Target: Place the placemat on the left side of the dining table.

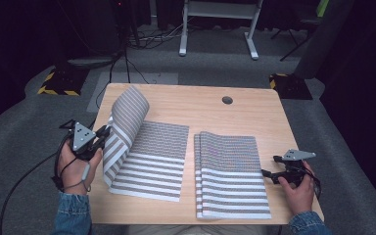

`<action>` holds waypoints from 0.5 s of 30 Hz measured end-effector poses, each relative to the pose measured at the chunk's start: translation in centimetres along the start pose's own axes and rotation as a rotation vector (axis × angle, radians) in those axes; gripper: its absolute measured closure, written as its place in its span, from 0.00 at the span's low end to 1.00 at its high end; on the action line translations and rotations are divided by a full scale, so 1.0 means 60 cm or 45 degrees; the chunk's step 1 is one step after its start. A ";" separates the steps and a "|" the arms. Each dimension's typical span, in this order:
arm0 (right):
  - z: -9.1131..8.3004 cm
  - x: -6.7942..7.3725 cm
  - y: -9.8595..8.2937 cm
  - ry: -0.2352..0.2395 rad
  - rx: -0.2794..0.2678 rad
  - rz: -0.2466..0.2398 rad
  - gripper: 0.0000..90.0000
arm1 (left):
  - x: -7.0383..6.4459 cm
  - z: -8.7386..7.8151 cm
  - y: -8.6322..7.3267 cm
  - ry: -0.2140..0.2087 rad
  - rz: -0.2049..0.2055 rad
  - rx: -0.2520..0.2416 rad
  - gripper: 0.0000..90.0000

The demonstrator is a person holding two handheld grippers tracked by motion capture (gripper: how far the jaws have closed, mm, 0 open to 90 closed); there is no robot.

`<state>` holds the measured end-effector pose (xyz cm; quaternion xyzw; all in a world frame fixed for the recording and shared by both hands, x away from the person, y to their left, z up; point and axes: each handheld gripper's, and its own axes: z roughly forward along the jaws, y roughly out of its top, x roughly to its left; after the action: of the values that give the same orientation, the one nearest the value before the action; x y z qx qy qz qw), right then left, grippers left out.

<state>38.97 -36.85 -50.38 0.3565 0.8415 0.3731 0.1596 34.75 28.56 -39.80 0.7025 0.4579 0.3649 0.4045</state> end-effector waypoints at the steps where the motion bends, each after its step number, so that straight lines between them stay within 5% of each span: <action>1: 0.000 0.000 0.000 0.001 0.000 -0.001 0.17 | 0.005 -0.002 -0.002 0.035 -0.010 0.014 0.91; 4: 0.000 0.000 0.000 0.000 0.000 0.000 0.17 | 0.027 -0.009 -0.011 0.196 -0.085 0.097 0.88; 6: 0.000 0.000 0.000 0.000 -0.001 -0.001 0.17 | 0.040 -0.015 -0.016 0.326 -0.153 0.108 0.70; 8: 0.000 0.000 0.000 -0.001 0.000 -0.001 0.17 | 0.042 -0.021 -0.013 0.395 -0.169 0.072 0.53; 11: 0.000 0.000 0.000 0.000 0.000 0.000 0.17 | 0.028 -0.021 -0.002 0.372 -0.182 0.028 0.41; 15: 0.000 0.000 0.000 0.000 0.000 -0.001 0.17 | -0.015 0.000 0.011 0.199 -0.161 0.050 0.37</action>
<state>38.98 -36.85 -50.38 0.3563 0.8416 0.3732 0.1595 34.70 27.54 -39.37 0.6494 0.5387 0.3833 0.3759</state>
